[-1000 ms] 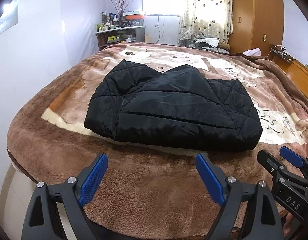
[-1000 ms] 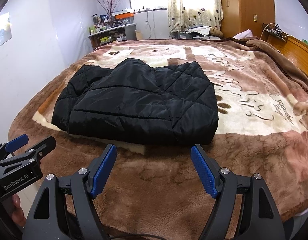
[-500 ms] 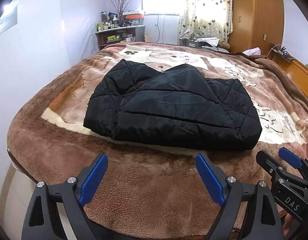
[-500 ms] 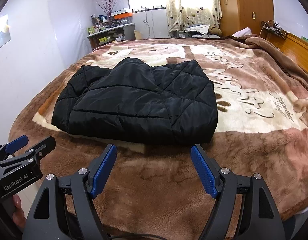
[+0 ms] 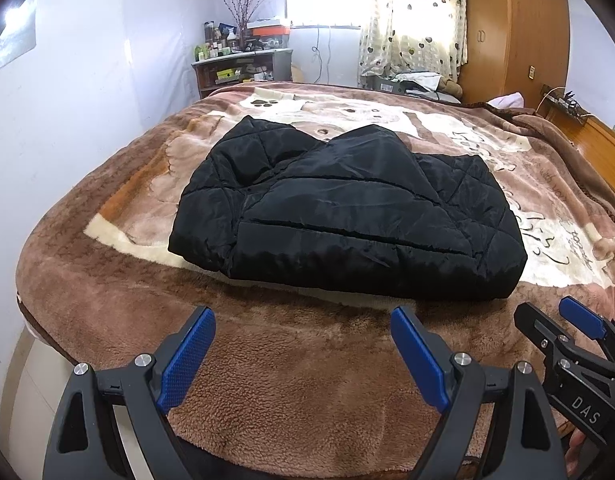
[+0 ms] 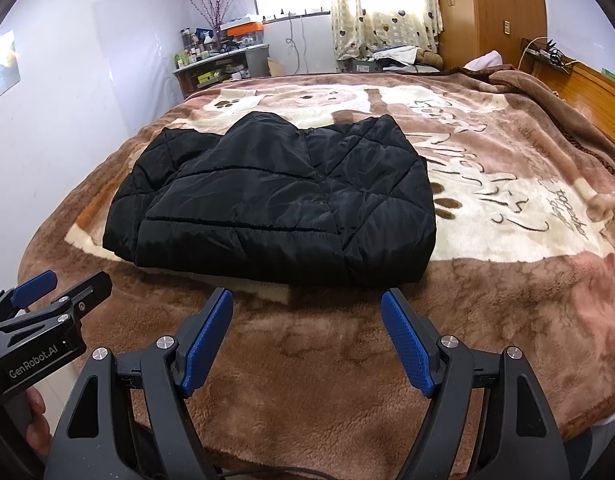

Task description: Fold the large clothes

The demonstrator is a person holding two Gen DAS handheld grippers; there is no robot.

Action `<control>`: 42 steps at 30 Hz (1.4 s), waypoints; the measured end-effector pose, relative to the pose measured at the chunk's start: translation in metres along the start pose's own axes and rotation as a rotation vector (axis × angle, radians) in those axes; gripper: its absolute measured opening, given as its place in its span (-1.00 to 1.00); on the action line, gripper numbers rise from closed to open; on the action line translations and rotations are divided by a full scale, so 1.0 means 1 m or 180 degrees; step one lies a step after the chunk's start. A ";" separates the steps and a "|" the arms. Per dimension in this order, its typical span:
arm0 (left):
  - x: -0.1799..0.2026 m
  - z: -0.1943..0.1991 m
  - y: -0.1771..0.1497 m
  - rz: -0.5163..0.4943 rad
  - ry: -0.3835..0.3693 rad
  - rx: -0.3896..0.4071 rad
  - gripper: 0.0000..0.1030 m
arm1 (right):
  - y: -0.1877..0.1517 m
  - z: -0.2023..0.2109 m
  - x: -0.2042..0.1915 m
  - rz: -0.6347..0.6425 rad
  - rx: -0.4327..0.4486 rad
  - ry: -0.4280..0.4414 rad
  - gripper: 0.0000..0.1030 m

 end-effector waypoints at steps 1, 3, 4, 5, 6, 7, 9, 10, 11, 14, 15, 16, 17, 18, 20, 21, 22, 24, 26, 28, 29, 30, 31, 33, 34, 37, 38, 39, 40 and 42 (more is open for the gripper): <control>0.000 0.000 0.000 -0.0002 -0.0011 0.0003 0.73 | 0.000 0.000 0.000 0.0003 -0.0002 -0.0003 0.49; 0.000 0.000 0.000 -0.0001 -0.0008 0.0001 0.73 | 0.000 0.000 0.000 -0.0003 0.0003 0.0000 0.48; 0.000 0.000 0.000 -0.0011 -0.0013 0.0003 0.73 | 0.000 0.000 0.001 0.0000 -0.0003 -0.0002 0.49; 0.000 -0.001 0.000 -0.0022 -0.0011 0.0001 0.73 | 0.001 0.000 0.001 -0.0001 0.0002 -0.0006 0.49; 0.000 -0.001 0.000 -0.0025 -0.0008 0.0000 0.73 | 0.000 0.000 0.001 -0.0004 0.0002 -0.0008 0.48; 0.000 -0.001 -0.001 -0.0029 -0.0013 0.0002 0.73 | 0.000 0.000 0.001 -0.0009 -0.0002 -0.0005 0.49; 0.001 -0.001 0.000 -0.0029 -0.0006 0.0000 0.73 | -0.002 -0.001 0.000 -0.0018 -0.0009 -0.0006 0.49; 0.001 -0.001 0.000 -0.0033 -0.0017 0.0002 0.73 | -0.003 -0.001 -0.001 -0.0019 -0.0009 -0.0006 0.49; 0.001 -0.001 0.000 -0.0031 -0.0020 -0.0001 0.73 | -0.002 -0.001 0.000 -0.0022 -0.0008 -0.0008 0.49; 0.002 -0.002 -0.001 -0.0033 -0.0012 -0.0010 0.73 | -0.003 -0.002 -0.001 -0.0025 -0.0014 -0.0008 0.48; 0.002 -0.001 -0.001 -0.0034 -0.0006 -0.0011 0.73 | -0.002 -0.001 0.000 -0.0029 -0.0008 -0.0009 0.49; 0.002 -0.002 -0.001 -0.0037 -0.0015 -0.0010 0.73 | -0.002 -0.001 0.000 -0.0028 -0.0007 -0.0006 0.49; 0.002 -0.002 -0.001 -0.0036 -0.0017 -0.0014 0.73 | -0.003 -0.002 -0.001 -0.0027 -0.0012 -0.0007 0.49; 0.002 -0.002 -0.001 -0.0033 -0.0011 -0.0015 0.73 | -0.003 -0.002 0.000 -0.0025 -0.0015 -0.0009 0.49; 0.002 -0.001 -0.001 -0.0038 -0.0010 -0.0018 0.73 | -0.002 -0.001 0.000 -0.0030 -0.0012 -0.0007 0.49; 0.003 -0.001 -0.001 -0.0036 -0.0005 -0.0019 0.73 | -0.003 -0.002 -0.001 -0.0028 -0.0013 -0.0009 0.49; 0.003 -0.001 -0.001 -0.0039 -0.0006 -0.0018 0.73 | -0.003 -0.002 0.000 -0.0028 -0.0011 -0.0012 0.49; 0.002 -0.001 -0.001 -0.0027 -0.0003 -0.0016 0.73 | -0.003 -0.002 0.000 -0.0032 -0.0010 -0.0006 0.49; 0.002 -0.001 -0.001 -0.0032 -0.0004 -0.0018 0.73 | -0.002 -0.002 0.001 -0.0029 -0.0012 -0.0010 0.49; 0.003 -0.001 -0.001 -0.0037 -0.0002 -0.0015 0.73 | -0.003 -0.002 0.000 -0.0032 -0.0017 -0.0005 0.49; 0.003 -0.001 -0.001 -0.0041 -0.0001 -0.0017 0.73 | -0.002 -0.002 0.001 -0.0030 -0.0011 -0.0009 0.49; 0.003 -0.001 -0.001 -0.0040 -0.0003 -0.0019 0.73 | -0.002 -0.002 0.000 -0.0028 -0.0012 -0.0007 0.49; 0.003 -0.001 -0.001 -0.0045 -0.0011 -0.0017 0.73 | -0.003 -0.002 0.000 -0.0028 -0.0013 -0.0007 0.49; 0.003 -0.002 -0.001 -0.0053 -0.0020 -0.0024 0.73 | -0.003 -0.002 0.000 -0.0033 -0.0018 -0.0008 0.49; 0.004 -0.002 0.000 -0.0059 -0.0022 -0.0021 0.73 | -0.003 -0.002 0.000 -0.0034 -0.0017 -0.0009 0.49; 0.004 -0.003 0.000 -0.0075 -0.0013 -0.0015 0.73 | -0.004 -0.003 -0.001 -0.0040 -0.0016 -0.0011 0.49; 0.005 -0.004 0.000 -0.0079 -0.0017 -0.0018 0.73 | -0.004 -0.003 -0.001 -0.0041 -0.0017 -0.0014 0.49; 0.005 -0.004 0.000 -0.0073 -0.0012 -0.0022 0.73 | -0.004 -0.003 -0.001 -0.0042 -0.0020 -0.0017 0.49; 0.005 -0.004 0.000 -0.0074 -0.0012 -0.0021 0.73 | -0.004 -0.003 -0.001 -0.0048 -0.0022 -0.0018 0.49; 0.005 -0.005 0.000 -0.0073 -0.0018 -0.0028 0.73 | -0.006 -0.004 -0.002 -0.0050 -0.0028 -0.0019 0.49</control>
Point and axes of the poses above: each gripper's, at about its wrist camera, not at the fingertips, and z roughly against the way its jaws point, x to its right, y to its top, the point moved 9 cm from there along -z, roughly the way its jaws point, and after that the axes turned 12 degrees about -z, right-handed, at the moved point
